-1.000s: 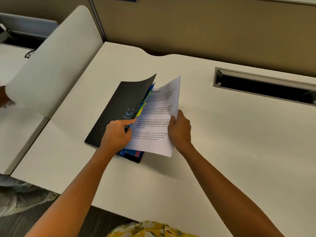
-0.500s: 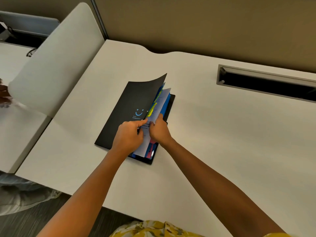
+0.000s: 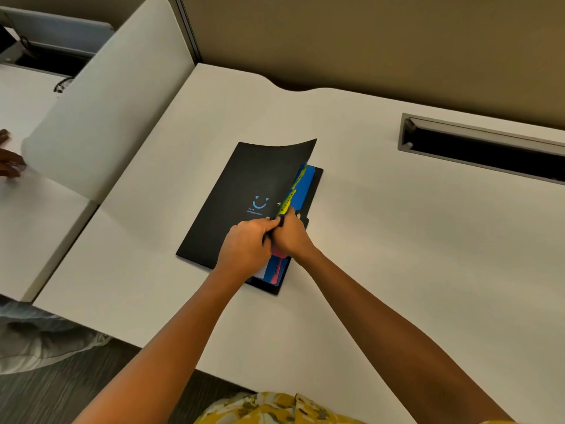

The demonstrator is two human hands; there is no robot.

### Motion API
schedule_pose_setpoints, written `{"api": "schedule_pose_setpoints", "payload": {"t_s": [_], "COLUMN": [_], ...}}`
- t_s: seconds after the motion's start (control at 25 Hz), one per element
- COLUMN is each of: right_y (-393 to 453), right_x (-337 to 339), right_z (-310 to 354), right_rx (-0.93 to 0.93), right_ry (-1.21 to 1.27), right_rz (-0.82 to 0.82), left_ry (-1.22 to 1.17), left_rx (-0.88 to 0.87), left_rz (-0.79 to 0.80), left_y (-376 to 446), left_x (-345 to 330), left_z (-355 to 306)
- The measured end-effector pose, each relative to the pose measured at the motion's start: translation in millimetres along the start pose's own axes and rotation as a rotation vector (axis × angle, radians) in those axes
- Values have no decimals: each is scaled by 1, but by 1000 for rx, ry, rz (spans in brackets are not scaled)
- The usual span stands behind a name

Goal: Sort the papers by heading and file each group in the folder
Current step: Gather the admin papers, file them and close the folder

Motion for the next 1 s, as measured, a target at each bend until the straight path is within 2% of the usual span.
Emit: {"api": "schedule_pose_setpoints", "payload": {"t_s": [0.16,0.24,0.32,0.44,0.48,0.6,0.68,1.0], "right_y": [-20,-28,-31,-28,-26,-12,-2,30], "right_x": [30,47,62,79,80,73,66,55], "right_z": [-25,-37,-44,-48,-48,-46,-44,-33], "right_rx": [117,163,214,289,302,326,328,202], "right_ry": [22,11,23,45,37,-11,-81,-161], "right_rz": [-207,-310,-374,-430,-403,-167,-66,-112], "left_ry": [18,126,223,220,223,279,323,201], "left_rx": [26,38,58,95,94,87,84,117], "left_rz": [26,57,114,139,141,203,230,213], "left_y": [0,-1,0,2,2,7,12,18], "left_x": [-21,-34,-45,-50,-50,-47,-43,-38], "left_z": [1,-2,-5,-6,-6,-1,4,25]}}
Point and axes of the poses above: each hand's wrist, its own y-axis towards the middle knuckle, its own x-axis out of the back of the hand, z = x × y, the point moved 6 cm from there along y, towards the middle knuckle
